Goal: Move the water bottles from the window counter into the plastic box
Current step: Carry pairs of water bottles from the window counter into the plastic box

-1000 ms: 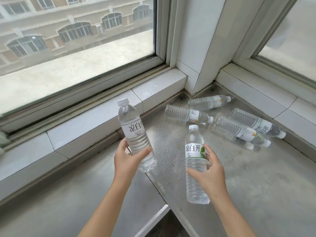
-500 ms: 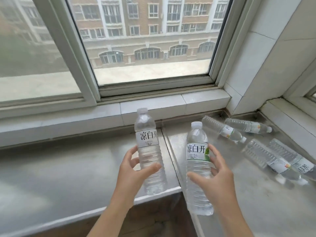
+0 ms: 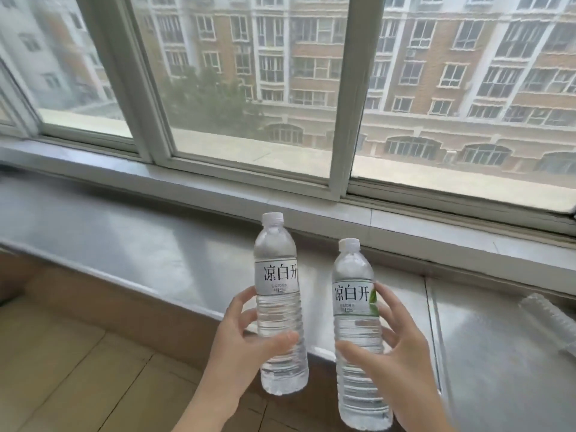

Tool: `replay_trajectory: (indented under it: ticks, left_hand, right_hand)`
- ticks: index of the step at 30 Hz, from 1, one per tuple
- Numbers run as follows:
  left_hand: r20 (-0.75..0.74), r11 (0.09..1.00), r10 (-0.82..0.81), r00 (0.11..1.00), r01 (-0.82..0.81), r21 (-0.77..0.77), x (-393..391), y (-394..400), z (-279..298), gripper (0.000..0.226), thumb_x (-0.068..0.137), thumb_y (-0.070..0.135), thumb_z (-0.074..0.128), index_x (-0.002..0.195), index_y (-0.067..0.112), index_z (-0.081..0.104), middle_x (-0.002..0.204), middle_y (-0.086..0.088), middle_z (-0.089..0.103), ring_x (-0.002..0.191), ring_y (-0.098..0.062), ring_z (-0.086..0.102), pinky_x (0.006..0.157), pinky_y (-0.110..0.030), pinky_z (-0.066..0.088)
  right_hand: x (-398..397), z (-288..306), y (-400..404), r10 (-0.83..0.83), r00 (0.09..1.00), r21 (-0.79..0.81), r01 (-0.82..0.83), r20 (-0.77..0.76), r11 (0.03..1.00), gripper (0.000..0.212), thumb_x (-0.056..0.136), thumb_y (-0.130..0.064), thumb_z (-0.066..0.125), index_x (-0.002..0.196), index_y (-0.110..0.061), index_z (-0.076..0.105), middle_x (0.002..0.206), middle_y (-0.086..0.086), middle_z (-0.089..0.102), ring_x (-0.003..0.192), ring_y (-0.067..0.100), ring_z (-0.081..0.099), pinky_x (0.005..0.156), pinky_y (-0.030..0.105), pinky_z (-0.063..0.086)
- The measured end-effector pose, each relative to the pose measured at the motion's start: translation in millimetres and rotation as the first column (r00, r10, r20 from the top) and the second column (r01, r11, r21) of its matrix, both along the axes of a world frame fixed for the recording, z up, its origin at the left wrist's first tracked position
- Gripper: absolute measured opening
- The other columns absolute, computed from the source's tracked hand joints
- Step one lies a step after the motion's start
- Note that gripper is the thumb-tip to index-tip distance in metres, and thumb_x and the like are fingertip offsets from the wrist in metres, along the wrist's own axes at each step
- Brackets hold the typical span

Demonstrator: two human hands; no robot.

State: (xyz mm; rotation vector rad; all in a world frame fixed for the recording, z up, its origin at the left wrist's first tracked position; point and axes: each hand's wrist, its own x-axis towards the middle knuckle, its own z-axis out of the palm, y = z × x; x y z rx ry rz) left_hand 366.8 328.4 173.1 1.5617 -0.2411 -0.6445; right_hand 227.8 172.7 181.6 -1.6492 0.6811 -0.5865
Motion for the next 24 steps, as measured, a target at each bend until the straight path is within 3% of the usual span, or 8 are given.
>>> replay_trajectory:
  ticks: [3, 8, 11, 13, 18, 24]
  left_hand:
    - [-0.01, 0.991, 0.129, 0.992, -0.129, -0.03, 15.4, 52.0, -1.6, 0.093, 0.04, 0.022, 0.094, 0.121, 0.041, 0.053, 0.105, 0.005, 0.076, 0.089, -0.023, 0.075, 0.088, -0.051, 0.055]
    - [0.011, 0.952, 0.303, 0.953, -0.301, -0.058, 42.0, 156.8, -4.2, 0.1, 0.04, 0.028, 0.093, 0.129, 0.039, 0.05, 0.108, 0.005, 0.075, 0.096, -0.02, 0.073, 0.087, -0.049, 0.056]
    - [0.025, 0.916, 0.391, 0.92, -0.386, -0.106, 55.5, 225.9, -2.5, 0.097, 0.041, 0.024, 0.091, 0.128, 0.035, 0.05, 0.108, -0.001, 0.075, 0.089, -0.023, 0.075, 0.074, -0.039, 0.061]
    - [0.031, 0.891, 0.439, 0.898, -0.431, -0.139, 62.1, 272.2, -0.4, 0.095, 0.043, 0.022, 0.09, 0.128, 0.035, 0.049, 0.108, -0.001, 0.075, 0.088, -0.025, 0.075, 0.066, -0.031, 0.061]
    - [0.064, 0.809, 0.58, 0.812, -0.565, -0.162, 67.3, 382.4, 1.6, 0.094, 0.049, 0.023, 0.088, 0.132, 0.036, 0.046, 0.117, 0.005, 0.072, 0.092, -0.025, 0.075, 0.074, -0.038, 0.06]
    - [0.099, 0.651, 0.757, 0.646, -0.73, -0.209, 62.5, 483.9, 0.2, 0.089, 0.055, 0.015, 0.087, 0.129, 0.044, 0.049, 0.12, 0.001, 0.071, 0.095, -0.028, 0.074, 0.076, -0.04, 0.06]
  right_hand:
    - [37.7, -2.6, 37.4, 0.125, 0.992, 0.006, -0.125, 0.0, 0.992, 0.097, 0.055, 0.003, 0.087, 0.13, -0.045, 0.047, 0.114, -0.008, 0.064, 0.092, 0.006, 0.067, 0.061, 0.015, 0.054]
    - [101.8, 2.0, 124.2, 0.333, 0.943, 0.014, -0.333, -0.001, 0.943, 0.095, 0.055, 0.01, 0.084, 0.126, -0.043, 0.049, 0.106, -0.01, 0.068, 0.08, 0.003, 0.07, 0.059, 0.018, 0.055]
    - [139.1, 2.6, 185.2, 0.465, 0.885, 0.005, -0.465, -0.001, 0.885, 0.096, 0.054, 0.012, 0.084, 0.127, -0.04, 0.048, 0.097, -0.009, 0.071, 0.08, 0.009, 0.072, 0.062, 0.022, 0.057]
    - [162.8, 2.0, 227.9, 0.552, 0.834, -0.003, -0.552, -0.001, 0.834, 0.096, 0.056, 0.012, 0.084, 0.129, -0.038, 0.046, 0.097, -0.016, 0.071, 0.081, 0.011, 0.072, 0.063, 0.022, 0.057]
    - [212.5, 3.4, 336.8, 0.724, 0.689, -0.031, -0.724, 0.017, 0.69, 0.094, 0.055, 0.004, 0.087, 0.124, -0.045, 0.046, 0.094, -0.026, 0.067, 0.084, -0.006, 0.065, 0.063, 0.003, 0.046]
    - [261.8, 5.4, 453.2, 0.902, 0.432, -0.036, -0.901, 0.002, 0.431, 0.096, 0.055, 0.0, 0.088, 0.127, -0.045, 0.044, 0.101, -0.026, 0.066, 0.088, 0.001, 0.067, 0.066, 0.01, 0.051]
